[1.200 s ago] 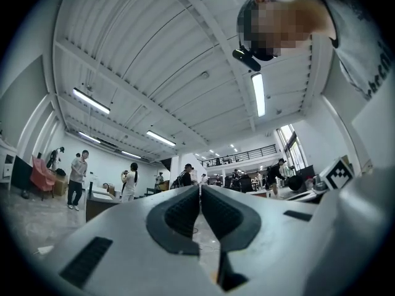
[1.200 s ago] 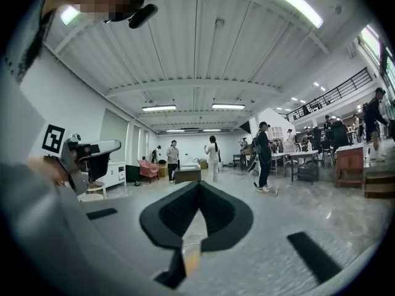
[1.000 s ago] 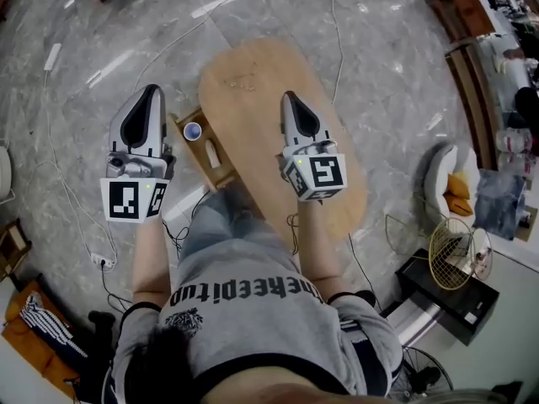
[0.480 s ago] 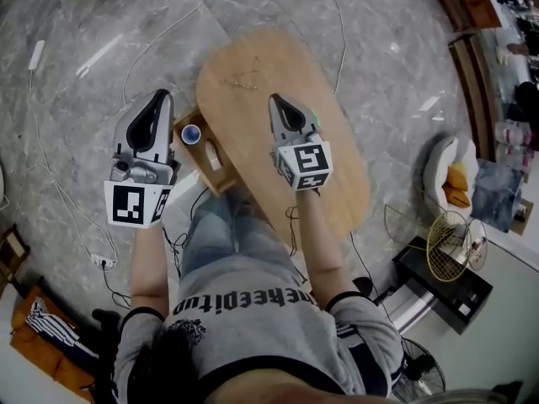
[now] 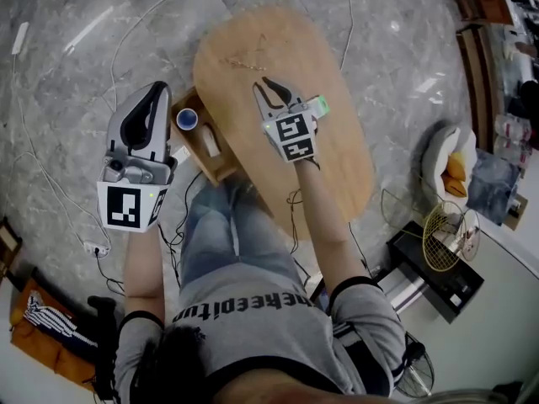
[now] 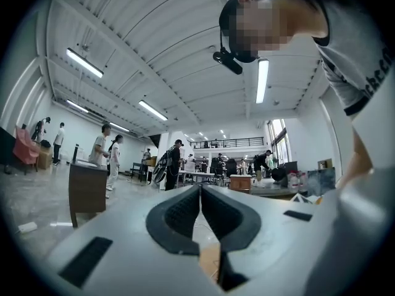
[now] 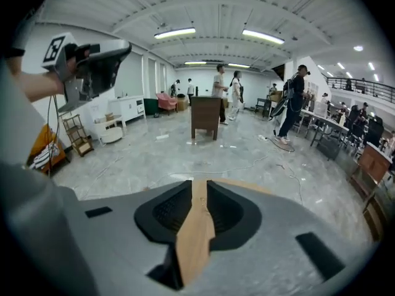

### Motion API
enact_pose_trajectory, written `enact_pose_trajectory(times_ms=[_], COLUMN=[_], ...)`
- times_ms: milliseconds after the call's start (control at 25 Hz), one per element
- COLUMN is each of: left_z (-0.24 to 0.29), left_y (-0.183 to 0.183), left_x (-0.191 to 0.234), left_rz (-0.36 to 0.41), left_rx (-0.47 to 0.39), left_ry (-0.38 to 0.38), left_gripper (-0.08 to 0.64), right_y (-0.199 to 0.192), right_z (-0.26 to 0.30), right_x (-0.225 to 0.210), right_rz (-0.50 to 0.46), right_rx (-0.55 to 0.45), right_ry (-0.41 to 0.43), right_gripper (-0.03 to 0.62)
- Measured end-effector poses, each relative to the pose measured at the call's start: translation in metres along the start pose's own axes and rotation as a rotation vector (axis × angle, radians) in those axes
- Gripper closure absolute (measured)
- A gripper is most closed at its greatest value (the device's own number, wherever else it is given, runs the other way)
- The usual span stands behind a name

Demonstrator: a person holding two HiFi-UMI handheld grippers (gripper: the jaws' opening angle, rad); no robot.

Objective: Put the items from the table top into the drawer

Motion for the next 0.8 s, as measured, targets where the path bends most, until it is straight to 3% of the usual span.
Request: enact_pose_trajectory(times_ms=[440, 800], left_z=[-0.006, -0.002], left_y=[-0.053, -0.08], left_x=[0.01, 0.022], left_rz=[-0.017, -0.022], left_rx=[0.054, 0.086], left_ry=[0.035, 0.049], left_gripper=[0.546, 0.546], right_y=[-0.061, -0.082], right_z=[0.098, 0.154], right_x=[-0.021, -0.034], right_rz=[-0.252, -0.445], right_rx=[0.316, 0.485], right_ry=[0.064, 0.113], right_gripper=[0.477, 0.462])
Point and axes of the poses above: the fingertips, and each gripper's own axes: z forward along the fingers, x to its left, y out of its top, the point moved 9 cm from there along -z, backward along the fingers, and after that the axes turned 6 degrees about y, right-handed, at the moved point
